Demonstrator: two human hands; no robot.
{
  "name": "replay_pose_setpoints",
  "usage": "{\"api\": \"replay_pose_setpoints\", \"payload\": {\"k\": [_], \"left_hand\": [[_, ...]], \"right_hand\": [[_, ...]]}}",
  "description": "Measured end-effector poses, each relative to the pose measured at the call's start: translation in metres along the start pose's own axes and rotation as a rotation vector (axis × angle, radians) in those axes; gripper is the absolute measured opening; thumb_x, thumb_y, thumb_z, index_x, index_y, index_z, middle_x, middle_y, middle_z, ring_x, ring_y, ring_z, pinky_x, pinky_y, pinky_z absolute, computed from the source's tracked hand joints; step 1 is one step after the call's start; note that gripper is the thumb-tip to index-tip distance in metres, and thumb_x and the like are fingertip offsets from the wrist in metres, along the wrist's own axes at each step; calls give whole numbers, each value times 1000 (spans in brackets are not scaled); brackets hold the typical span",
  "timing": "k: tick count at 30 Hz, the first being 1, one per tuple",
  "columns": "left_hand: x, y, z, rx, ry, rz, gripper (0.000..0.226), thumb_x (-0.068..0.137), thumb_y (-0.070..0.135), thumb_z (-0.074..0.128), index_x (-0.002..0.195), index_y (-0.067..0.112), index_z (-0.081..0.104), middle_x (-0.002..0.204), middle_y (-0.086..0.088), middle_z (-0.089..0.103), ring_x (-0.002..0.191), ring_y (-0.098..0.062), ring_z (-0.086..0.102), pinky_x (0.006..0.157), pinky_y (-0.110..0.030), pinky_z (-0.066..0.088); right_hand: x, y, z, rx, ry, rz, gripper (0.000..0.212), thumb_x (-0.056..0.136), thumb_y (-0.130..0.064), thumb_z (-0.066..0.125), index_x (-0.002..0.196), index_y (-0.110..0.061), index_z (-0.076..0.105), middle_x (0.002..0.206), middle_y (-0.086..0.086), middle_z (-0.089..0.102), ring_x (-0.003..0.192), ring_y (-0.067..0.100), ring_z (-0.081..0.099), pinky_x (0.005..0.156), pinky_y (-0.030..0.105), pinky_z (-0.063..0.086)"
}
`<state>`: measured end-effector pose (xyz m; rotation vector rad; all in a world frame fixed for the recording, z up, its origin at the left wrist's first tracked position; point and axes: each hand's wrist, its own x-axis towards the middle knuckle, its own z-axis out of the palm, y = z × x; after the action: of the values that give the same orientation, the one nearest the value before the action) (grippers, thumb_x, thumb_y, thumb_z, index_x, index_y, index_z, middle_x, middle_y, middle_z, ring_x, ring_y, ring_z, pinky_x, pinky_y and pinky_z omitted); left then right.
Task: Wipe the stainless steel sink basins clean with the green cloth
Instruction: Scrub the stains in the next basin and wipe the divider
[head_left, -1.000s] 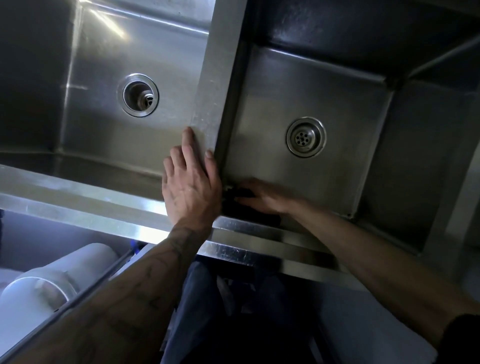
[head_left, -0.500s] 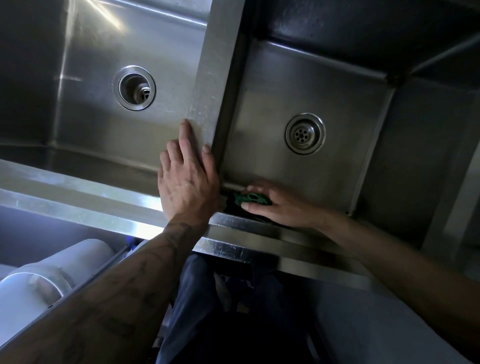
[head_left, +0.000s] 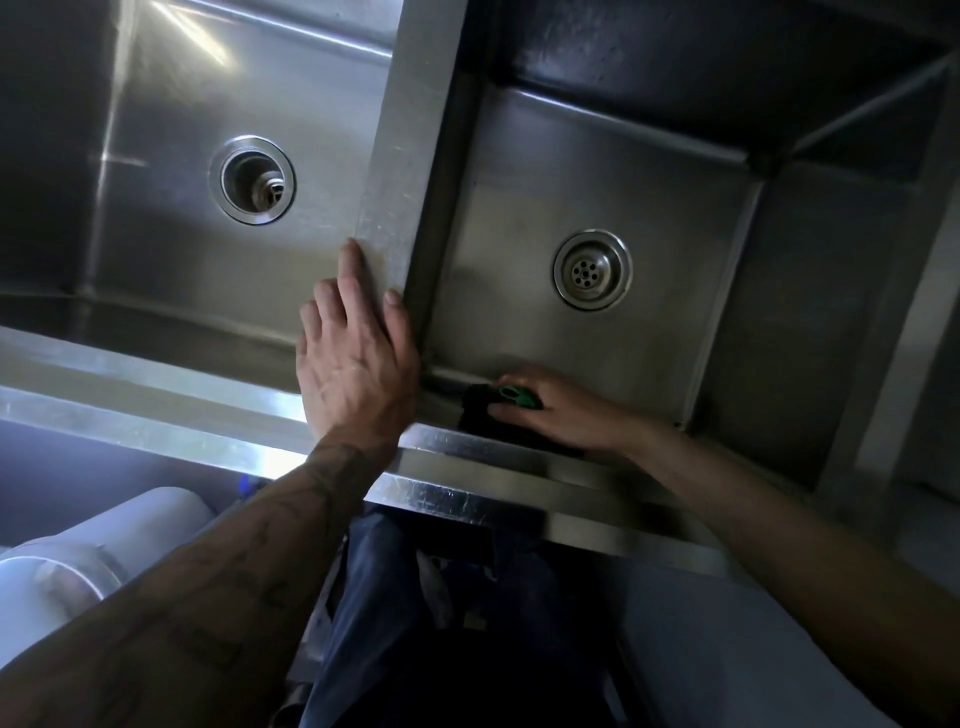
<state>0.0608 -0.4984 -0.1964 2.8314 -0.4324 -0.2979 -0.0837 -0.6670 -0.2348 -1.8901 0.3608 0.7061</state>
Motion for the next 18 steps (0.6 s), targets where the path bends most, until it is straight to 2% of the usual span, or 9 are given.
{"api": "replay_pose_setpoints", "payload": {"k": [3,6,8,9,10,13,15,17,18], "left_hand": [[0,0,0,0,2,-2,60,110,40,34,163,13,30,126,-17,55,113,-40,53,95,-57,49],[0,0,-1,-5,-13,-2,61,110,41,33,164,14,28,127,-17,54,113,-39,53,95,-58,49],[1,0,0,0,-13,-7,61,110,41,33,164,14,27,128,-17,54,113,-39,53,95,-57,49],[1,0,-1,-2,-12,-8,61,110,42,33,164,14,28,128,-17,54,113,-39,53,95,-57,49],[0,0,-1,-4,-13,-7,61,110,42,32,164,14,28,128,-17,54,113,-39,52,95,-57,49],[0,0,-1,-5,-15,-3,62,109,42,32,164,13,29,127,-18,54,113,-39,52,95,-57,49],[0,0,0,-6,-6,-5,61,109,42,33,163,13,30,127,-18,55,112,-40,53,94,-57,48],[1,0,0,-1,2,-5,60,110,40,34,163,12,31,126,-18,55,111,-40,53,94,-57,48],[1,0,1,-1,3,-1,60,110,40,34,163,12,31,125,-18,56,111,-40,53,94,-56,47]], "right_hand": [[6,26,4,-77,-74,58,75,85,-82,39,128,-26,64,129,1,63,119,22,59,103,48,47],[-13,2,-2,-24,-7,94,46,86,-72,50,110,-36,65,111,-17,63,109,12,61,101,38,48],[-22,-5,-4,68,-8,97,42,88,-67,56,115,-36,64,108,-24,57,111,3,58,102,24,43],[-23,-1,-3,91,-13,80,42,91,-63,57,119,-33,64,110,-25,56,112,3,58,103,23,42],[-21,1,-4,80,-20,89,39,94,-58,58,121,-29,64,112,-23,57,112,6,58,104,27,44],[-3,33,-1,-57,-40,93,35,100,-44,58,124,-19,65,125,2,63,116,23,59,105,46,46],[-4,39,-3,-86,-54,168,34,101,-41,58,126,-18,66,131,7,61,122,27,58,108,45,44],[-11,30,-3,-43,-36,151,28,102,-36,60,121,-17,68,121,5,64,114,22,60,103,38,46],[-16,25,-4,-7,-25,145,26,101,-35,61,120,-18,68,116,2,64,110,17,60,101,30,46]]}}
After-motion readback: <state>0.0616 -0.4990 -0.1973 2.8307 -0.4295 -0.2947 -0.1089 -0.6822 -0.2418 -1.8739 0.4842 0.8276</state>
